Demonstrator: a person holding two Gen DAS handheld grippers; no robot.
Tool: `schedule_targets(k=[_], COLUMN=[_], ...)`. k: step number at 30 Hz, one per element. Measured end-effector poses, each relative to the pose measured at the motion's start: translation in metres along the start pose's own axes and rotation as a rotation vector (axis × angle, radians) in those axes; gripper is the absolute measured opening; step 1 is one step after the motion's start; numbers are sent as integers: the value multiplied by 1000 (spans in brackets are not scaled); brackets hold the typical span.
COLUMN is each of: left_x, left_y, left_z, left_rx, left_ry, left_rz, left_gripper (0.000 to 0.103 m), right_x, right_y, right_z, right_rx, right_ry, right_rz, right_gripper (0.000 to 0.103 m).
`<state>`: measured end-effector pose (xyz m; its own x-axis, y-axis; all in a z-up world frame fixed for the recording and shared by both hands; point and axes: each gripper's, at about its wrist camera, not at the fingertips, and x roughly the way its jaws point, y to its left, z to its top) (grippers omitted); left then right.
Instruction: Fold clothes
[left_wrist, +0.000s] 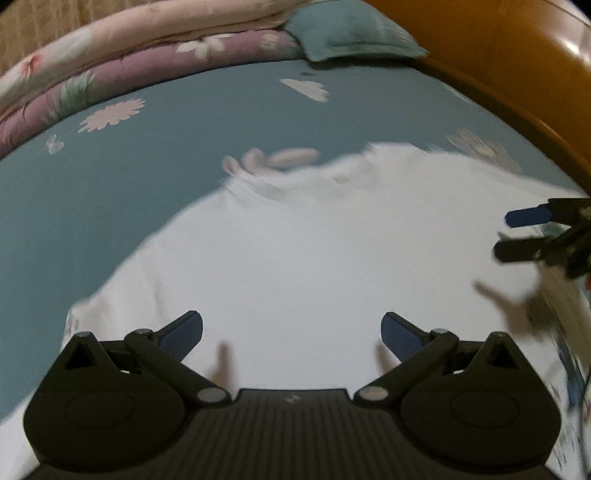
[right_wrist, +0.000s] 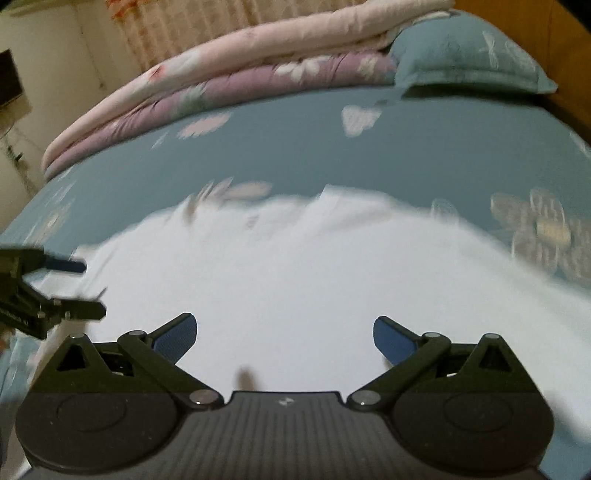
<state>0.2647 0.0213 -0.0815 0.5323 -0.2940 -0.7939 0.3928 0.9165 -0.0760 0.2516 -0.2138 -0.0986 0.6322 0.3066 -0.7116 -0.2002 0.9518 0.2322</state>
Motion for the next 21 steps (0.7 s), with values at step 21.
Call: schedule_targets(k=[21], left_x=[1], left_y=[-63], left_z=[-25], left_rx=[-69], left_ry=[-2], left_rz=[-59], left_gripper=[102], right_x=[-67], right_y=[-64], right_z=[-59], right_rx=[164], right_ry=[-104], right_rz=[15], right_gripper=[103])
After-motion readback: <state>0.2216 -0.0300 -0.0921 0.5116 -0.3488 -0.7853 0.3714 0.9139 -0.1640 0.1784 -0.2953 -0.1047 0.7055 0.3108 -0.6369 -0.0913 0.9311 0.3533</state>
